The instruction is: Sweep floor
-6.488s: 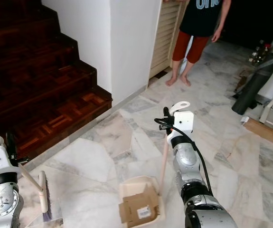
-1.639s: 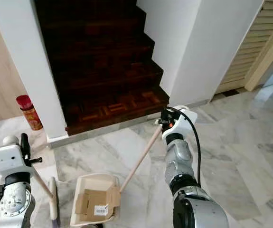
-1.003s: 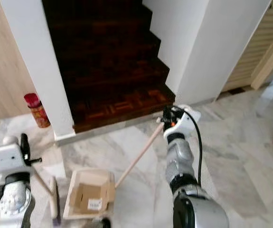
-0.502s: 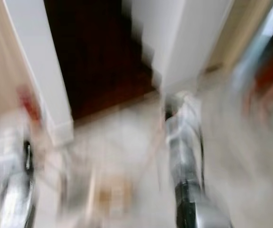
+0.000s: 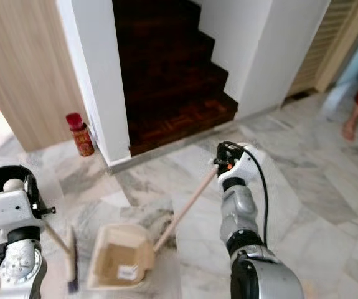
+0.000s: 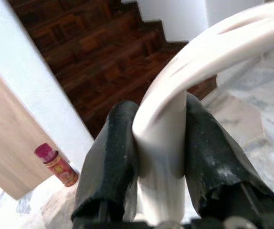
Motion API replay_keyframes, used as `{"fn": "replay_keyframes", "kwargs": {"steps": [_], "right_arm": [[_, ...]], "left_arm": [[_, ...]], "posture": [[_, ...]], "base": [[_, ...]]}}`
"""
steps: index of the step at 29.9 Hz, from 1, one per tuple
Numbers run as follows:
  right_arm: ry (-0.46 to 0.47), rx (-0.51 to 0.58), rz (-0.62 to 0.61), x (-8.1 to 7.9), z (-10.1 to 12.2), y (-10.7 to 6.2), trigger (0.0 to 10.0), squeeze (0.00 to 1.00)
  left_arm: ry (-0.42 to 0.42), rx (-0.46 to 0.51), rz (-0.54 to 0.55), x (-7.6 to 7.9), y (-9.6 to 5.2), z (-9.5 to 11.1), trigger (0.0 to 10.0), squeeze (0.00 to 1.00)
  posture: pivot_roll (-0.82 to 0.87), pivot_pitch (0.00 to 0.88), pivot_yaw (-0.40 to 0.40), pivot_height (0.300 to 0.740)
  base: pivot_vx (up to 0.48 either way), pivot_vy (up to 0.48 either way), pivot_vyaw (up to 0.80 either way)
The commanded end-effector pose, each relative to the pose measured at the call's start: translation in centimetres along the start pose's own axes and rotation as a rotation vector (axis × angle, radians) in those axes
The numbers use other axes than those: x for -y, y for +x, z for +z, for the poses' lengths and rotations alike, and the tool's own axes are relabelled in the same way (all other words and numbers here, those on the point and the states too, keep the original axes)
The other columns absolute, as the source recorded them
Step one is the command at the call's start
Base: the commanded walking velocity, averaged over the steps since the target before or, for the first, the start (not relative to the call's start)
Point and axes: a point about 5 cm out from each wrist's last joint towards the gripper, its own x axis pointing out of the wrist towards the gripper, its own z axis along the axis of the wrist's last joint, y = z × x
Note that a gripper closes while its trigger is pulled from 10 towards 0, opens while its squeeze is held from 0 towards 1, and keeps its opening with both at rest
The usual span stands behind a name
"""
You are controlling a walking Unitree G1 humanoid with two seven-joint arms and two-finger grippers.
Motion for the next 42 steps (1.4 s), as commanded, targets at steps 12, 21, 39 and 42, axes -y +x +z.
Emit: {"fn": "replay_keyframes", "kwargs": {"steps": [12, 21, 39, 42], "right_arm": [[0.033, 0.045, -0.014, 0.06, 0.88, 0.30, 10.0, 0.00], [0.014, 0.053, -0.008, -0.06, 0.94, 0.28, 10.0, 0.00], [0.014, 0.051, -0.005, -0.10, 0.94, 0.32, 10.0, 0.00], [0.013, 0.050, -0.004, -0.18, 0.94, 0.34, 10.0, 0.00]], "left_arm": [[0.009, 0.037, -0.004, 0.13, 0.32, 0.78, 10.0, 0.00], [0.017, 0.044, -0.005, 0.08, 0.35, 0.88, 10.0, 0.00], [0.025, 0.036, 0.006, 0.21, 0.35, 0.81, 10.0, 0.00], [0.024, 0.035, 0.008, 0.20, 0.33, 0.81, 10.0, 0.00]], "posture": [[0.24, 0.000, -0.057, 0.740], [0.24, 0.000, -0.055, 0.740], [0.24, 0.000, -0.062, 0.740], [0.24, 0.000, -0.063, 0.740]], "base": [[0.000, 0.415, 0.00], [0.000, 0.249, 0.62], [0.000, 0.000, 0.80], [0.000, 0.000, 0.80]]}}
